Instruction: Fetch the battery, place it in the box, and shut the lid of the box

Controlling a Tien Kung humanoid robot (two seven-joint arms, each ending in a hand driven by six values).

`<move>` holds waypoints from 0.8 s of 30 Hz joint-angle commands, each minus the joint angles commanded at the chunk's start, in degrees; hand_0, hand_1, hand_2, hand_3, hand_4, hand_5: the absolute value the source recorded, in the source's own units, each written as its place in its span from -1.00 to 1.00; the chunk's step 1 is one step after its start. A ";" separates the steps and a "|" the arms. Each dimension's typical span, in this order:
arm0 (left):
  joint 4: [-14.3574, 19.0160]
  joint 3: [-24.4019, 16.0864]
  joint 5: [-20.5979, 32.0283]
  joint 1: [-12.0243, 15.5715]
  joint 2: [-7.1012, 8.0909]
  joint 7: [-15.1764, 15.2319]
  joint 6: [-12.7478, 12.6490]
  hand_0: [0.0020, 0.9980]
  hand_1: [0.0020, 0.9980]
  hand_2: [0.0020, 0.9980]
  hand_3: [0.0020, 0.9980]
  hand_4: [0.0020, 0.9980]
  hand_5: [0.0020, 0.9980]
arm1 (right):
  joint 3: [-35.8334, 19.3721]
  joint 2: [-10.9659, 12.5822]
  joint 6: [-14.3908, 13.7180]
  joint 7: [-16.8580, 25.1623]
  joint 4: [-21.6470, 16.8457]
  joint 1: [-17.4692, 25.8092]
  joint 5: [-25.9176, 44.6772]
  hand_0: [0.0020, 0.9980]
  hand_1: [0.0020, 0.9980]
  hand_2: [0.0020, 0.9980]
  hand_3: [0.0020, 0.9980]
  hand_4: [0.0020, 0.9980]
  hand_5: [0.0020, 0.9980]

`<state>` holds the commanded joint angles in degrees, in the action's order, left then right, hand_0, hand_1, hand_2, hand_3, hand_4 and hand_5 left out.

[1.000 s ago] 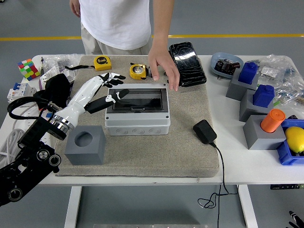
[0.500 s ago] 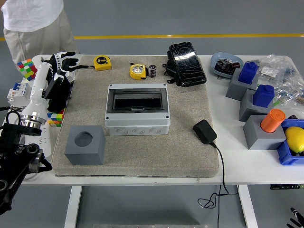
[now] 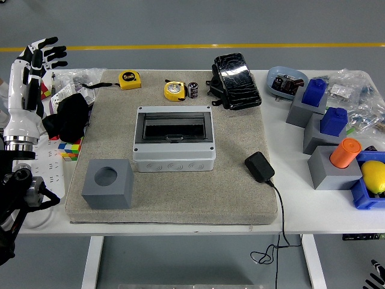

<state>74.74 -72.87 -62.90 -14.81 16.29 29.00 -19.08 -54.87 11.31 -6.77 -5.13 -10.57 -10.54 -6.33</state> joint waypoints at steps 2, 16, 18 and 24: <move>-0.26 -0.47 -0.27 -0.98 0.00 -0.01 -0.01 0.11 0.37 0.30 0.40 1.00 1.00 | -0.82 -0.31 0.02 -0.05 0.08 -1.13 -0.11 0.25 0.29 0.29 0.09 0.84 -0.05; -0.02 0.39 -0.83 0.86 0.93 -2.24 2.16 0.10 0.37 0.30 0.40 1.00 1.00 | -1.62 0.64 -0.61 -0.88 -0.62 -0.02 -1.24 0.25 0.29 0.28 0.09 0.84 -0.04; 0.01 0.85 -1.01 1.14 1.29 -2.79 2.62 0.10 0.37 0.30 0.40 1.00 1.00 | -1.87 0.18 -0.57 -0.82 -0.50 0.33 -1.49 0.25 0.29 0.28 0.09 0.84 -0.04; -0.01 1.73 -2.07 2.71 1.63 -5.31 3.96 0.09 0.35 0.30 0.40 1.00 1.00 | -3.07 -1.19 -0.60 -0.42 -0.29 2.37 -2.19 0.25 0.29 0.29 0.10 0.84 -0.04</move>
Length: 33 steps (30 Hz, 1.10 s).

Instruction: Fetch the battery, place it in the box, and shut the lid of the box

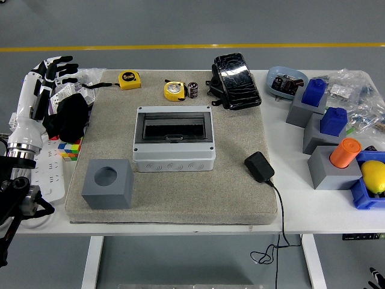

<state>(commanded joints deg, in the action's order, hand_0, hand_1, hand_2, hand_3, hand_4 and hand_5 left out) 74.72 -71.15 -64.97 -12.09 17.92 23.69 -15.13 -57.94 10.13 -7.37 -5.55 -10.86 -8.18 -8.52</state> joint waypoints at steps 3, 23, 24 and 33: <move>-0.12 0.65 -0.35 0.99 0.12 -1.53 1.12 0.09 0.35 0.30 0.40 1.00 1.00 | -0.68 -0.51 -0.33 0.40 -0.04 0.84 -0.13 0.25 0.29 0.29 0.13 0.91 0.06; -0.12 2.99 -0.82 7.34 3.87 -4.61 2.99 0.08 0.34 0.24 0.40 1.00 1.00 | -0.89 -3.79 -2.35 1.12 0.29 5.75 0.34 0.25 0.30 0.29 0.20 1.00 0.30; -0.19 3.09 -0.90 7.41 3.95 -4.77 3.07 0.08 0.34 0.24 0.40 1.00 1.00 | -0.23 -3.79 -2.18 0.99 0.37 5.97 0.68 0.25 0.30 0.29 0.20 1.00 0.30; 0.36 0.73 -2.03 7.47 3.55 -5.52 3.45 0.08 0.35 0.25 0.40 1.00 1.00 | -3.43 -4.28 -2.11 0.34 0.55 6.41 -2.16 0.25 0.30 0.29 0.19 1.00 0.28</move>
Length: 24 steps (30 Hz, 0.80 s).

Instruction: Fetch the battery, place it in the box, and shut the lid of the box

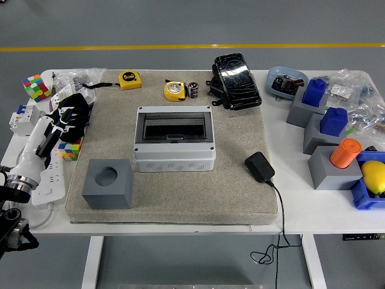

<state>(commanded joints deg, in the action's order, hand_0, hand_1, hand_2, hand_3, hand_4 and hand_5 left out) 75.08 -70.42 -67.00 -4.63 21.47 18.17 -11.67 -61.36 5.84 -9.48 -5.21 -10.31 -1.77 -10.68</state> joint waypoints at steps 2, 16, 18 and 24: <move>0.16 -1.99 -0.69 0.37 -0.31 -0.60 0.22 0.08 0.35 0.25 0.40 1.00 1.00 | -3.17 0.02 -0.57 0.09 -0.01 -0.25 -1.76 0.25 0.30 0.29 0.19 1.00 0.28; 2.08 -9.33 -1.86 1.48 2.88 -1.96 1.47 0.08 0.34 0.26 0.40 1.00 1.00 | -5.65 2.18 -3.26 -2.27 0.00 -3.37 -4.34 0.25 0.30 0.29 0.17 1.00 0.26; 2.00 -9.49 -1.94 1.48 3.35 -2.05 1.54 0.07 0.33 0.25 0.40 1.00 1.00 | -6.16 2.37 -3.58 -3.03 0.00 -3.60 -5.19 0.25 0.30 0.29 0.16 1.00 0.23; 1.48 -10.88 -2.43 1.45 5.59 -3.72 2.82 0.07 0.33 0.25 0.40 1.00 1.00 | -12.06 2.55 -6.06 -4.33 0.00 -5.41 -9.35 0.26 0.30 0.29 0.16 0.97 0.21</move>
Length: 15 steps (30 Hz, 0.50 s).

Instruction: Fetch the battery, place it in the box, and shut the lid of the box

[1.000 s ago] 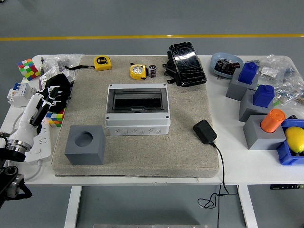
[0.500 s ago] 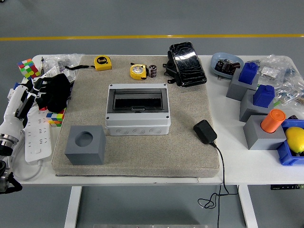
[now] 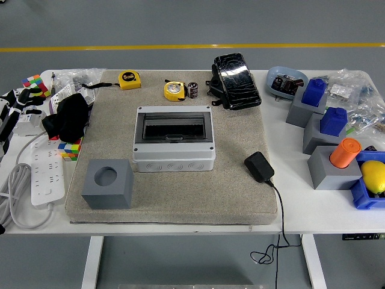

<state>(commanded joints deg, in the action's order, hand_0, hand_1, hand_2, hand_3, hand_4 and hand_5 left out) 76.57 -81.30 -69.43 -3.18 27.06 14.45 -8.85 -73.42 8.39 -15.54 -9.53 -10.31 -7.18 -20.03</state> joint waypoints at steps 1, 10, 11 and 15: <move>0.28 0.08 0.34 0.04 0.55 0.37 -0.17 0.07 0.33 0.25 0.40 1.00 1.00 | 1.30 0.37 0.17 1.22 0.00 0.22 1.62 0.26 0.30 0.29 0.16 0.97 0.21; -1.43 3.70 0.58 -0.92 3.35 -0.18 0.28 0.07 0.33 0.25 0.41 1.00 1.00 | 3.36 0.60 -0.16 -2.27 0.00 1.03 2.22 0.26 0.30 0.30 0.15 0.97 0.20; -1.36 4.26 1.02 -0.94 4.04 -0.02 0.23 0.06 0.33 0.25 0.41 1.00 1.00 | 4.54 0.44 0.13 -1.28 0.00 1.57 3.95 0.26 0.30 0.29 0.15 0.96 0.19; -1.50 4.60 0.69 -0.62 4.07 -0.45 0.27 0.06 0.33 0.25 0.41 1.00 1.00 | 6.67 0.57 0.31 -1.68 0.00 1.61 4.87 0.26 0.30 0.29 0.15 0.96 0.19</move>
<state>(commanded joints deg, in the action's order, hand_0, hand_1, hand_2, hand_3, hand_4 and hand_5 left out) 75.06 -76.70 -68.74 -3.80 31.13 14.00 -8.58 -66.75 8.96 -15.23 -11.22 -10.31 -5.57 -15.16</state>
